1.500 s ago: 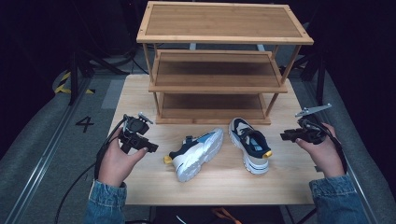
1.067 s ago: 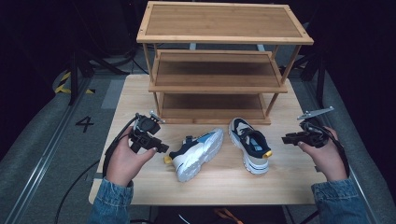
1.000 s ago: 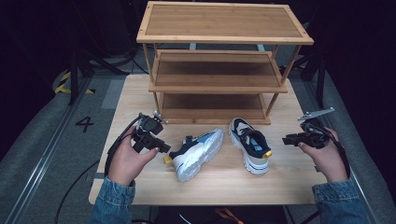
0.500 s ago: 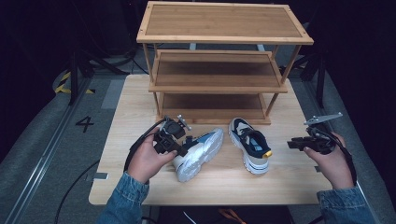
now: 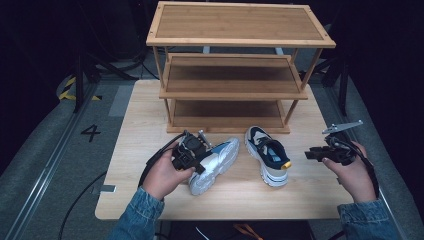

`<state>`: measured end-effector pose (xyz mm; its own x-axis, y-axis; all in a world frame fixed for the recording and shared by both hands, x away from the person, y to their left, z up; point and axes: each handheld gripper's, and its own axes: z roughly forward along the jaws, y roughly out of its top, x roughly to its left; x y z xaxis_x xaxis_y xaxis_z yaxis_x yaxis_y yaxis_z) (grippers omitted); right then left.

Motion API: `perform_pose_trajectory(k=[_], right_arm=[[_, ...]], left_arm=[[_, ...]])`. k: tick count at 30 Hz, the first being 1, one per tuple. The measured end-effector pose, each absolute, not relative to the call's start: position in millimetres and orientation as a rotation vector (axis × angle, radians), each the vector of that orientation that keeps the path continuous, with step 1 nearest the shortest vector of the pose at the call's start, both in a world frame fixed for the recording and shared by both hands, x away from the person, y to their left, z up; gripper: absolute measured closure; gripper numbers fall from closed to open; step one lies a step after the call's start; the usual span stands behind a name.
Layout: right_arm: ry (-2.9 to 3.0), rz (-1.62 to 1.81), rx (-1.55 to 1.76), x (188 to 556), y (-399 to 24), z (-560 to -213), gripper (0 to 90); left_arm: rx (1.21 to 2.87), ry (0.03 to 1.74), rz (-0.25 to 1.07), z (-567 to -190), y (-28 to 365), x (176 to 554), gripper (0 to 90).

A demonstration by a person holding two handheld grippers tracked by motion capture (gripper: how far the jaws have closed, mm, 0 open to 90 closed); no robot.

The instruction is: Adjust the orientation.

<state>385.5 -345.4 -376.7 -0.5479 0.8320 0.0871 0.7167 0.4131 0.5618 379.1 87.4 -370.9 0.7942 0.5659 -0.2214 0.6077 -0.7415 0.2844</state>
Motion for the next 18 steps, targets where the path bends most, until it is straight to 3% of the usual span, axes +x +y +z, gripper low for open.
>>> perform_pose_trajectory(k=[18], right_arm=[[2.452, 0.836, 1.281, 377.8, -335.0, -361.8, 66.9]], left_arm=[[2.739, 0.704, -0.200, -368.1, 43.9, 346.3, 89.7]])
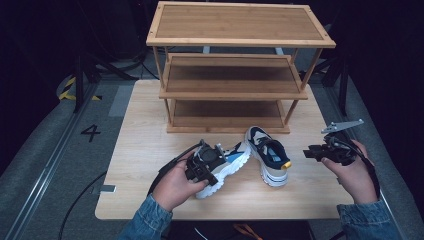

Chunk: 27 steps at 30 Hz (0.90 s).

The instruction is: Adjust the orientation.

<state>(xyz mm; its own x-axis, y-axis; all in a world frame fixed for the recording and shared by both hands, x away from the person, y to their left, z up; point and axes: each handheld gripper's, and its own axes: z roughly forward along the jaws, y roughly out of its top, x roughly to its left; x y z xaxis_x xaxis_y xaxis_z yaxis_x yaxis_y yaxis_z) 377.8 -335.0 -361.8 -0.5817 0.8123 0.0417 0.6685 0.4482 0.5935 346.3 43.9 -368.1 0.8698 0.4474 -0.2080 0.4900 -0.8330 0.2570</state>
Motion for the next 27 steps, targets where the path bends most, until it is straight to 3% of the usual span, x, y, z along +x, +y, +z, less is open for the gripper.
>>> perform_pose_trajectory(k=[16, 21, 27], right_arm=[[2.463, 0.836, 1.271, 376.9, -332.5, -362.4, 65.8], [2.459, 0.839, 1.270, 376.1, -332.6, -361.1, 65.7], [2.456, 0.843, 1.270, 375.9, -332.6, -363.0, 63.7]], left_arm=[[2.766, 0.597, -0.303, -378.3, 21.2, 336.3, 88.7], [2.739, 0.595, -0.280, -371.9, 23.4, 334.9, 82.7], [2.655, 0.592, -0.152, -353.2, 28.8, 332.7, 78.0]])
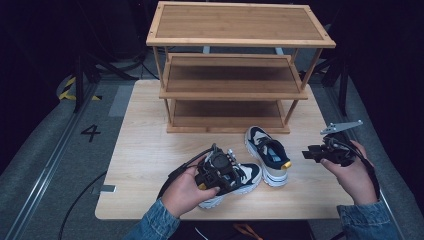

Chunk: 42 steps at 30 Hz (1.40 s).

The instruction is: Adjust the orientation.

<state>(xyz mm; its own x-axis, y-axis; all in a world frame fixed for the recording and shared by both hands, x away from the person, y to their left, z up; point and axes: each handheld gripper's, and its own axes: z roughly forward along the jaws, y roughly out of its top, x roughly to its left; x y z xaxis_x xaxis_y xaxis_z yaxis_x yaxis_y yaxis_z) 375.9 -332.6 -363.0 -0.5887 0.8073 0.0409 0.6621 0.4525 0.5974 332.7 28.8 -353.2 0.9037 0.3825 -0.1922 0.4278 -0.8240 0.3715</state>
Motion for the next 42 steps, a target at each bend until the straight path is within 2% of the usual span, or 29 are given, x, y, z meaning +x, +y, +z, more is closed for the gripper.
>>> perform_pose_trajectory(k=[7, 10, 14, 18, 22, 26, 38, 42], right_arm=[[2.446, 0.841, 1.268, 371.9, -335.6, -364.2, 61.2], [2.441, 0.839, 1.284, 370.6, -338.0, -365.5, 59.6], [2.445, 0.830, 1.295, 370.5, -338.7, -369.4, 58.8], [2.450, 0.822, 1.298, 369.9, -338.9, -371.8, 58.5], [2.450, 0.819, 1.307, 368.6, -340.3, -372.7, 58.1], [2.450, 0.821, 1.312, 369.0, -341.5, -373.1, 58.2], [2.459, 0.807, 1.311, 369.9, -339.3, -375.4, 59.0], [2.468, 0.794, 1.304, 370.5, -336.5, -377.6, 58.9]], left_arm=[[2.628, 0.693, -0.050, -351.1, 40.0, 347.3, 65.6], [2.674, 0.744, 0.064, -357.0, 37.5, 352.3, 60.1], [2.693, 0.771, 0.090, -366.8, 34.1, 360.2, 55.9], [2.702, 0.780, 0.086, -378.4, 31.7, 368.7, 56.7], [2.711, 0.779, 0.057, -385.6, 29.9, 371.7, 70.4], [2.710, 0.800, 0.092, -384.1, 33.4, 372.4, 75.2], [2.515, 1.093, 0.169, -379.4, 84.6, 404.4, 75.8], [2.475, 1.166, 0.176, -387.5, 90.1, 410.2, 72.5]])
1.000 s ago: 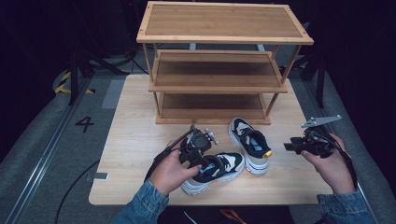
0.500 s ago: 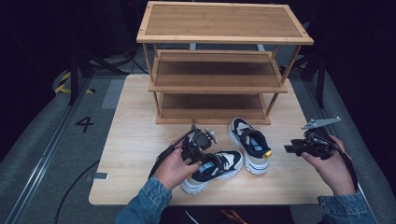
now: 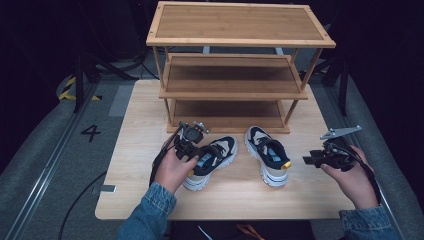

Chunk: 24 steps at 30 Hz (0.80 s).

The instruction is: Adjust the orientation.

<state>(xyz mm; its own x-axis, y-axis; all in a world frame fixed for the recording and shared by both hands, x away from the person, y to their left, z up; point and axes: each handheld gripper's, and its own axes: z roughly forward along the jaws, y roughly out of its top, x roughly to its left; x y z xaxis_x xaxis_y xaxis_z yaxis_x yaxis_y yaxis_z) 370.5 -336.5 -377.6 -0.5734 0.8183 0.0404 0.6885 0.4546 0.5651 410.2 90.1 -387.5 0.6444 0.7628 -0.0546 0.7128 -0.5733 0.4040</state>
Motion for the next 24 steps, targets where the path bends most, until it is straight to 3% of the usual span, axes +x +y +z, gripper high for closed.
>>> perform_pose_trajectory(k=[2, 7, 12, 16, 24], right_arm=[[2.470, 0.793, 1.301, 370.7, -335.7, -377.5, 58.9], [2.469, 0.802, 1.296, 372.4, -335.1, -376.0, 58.7], [2.468, 0.815, 1.280, 375.1, -331.9, -373.6, 58.6], [2.473, 0.816, 1.270, 377.9, -329.5, -372.2, 58.8], [2.495, 0.824, 1.244, 381.6, -320.1, -374.0, 58.7]], left_arm=[[2.447, 1.170, 0.139, -385.3, 93.4, 410.3, 57.7], [2.388, 1.160, 0.138, -372.8, 105.9, 399.7, 48.6], [2.284, 1.240, 0.184, -356.7, 136.7, 391.2, 47.8], [2.250, 1.333, 0.207, -355.4, 163.0, 388.6, 52.2], [2.434, 1.457, 0.055, -383.6, 170.7, 395.8, 53.8]])
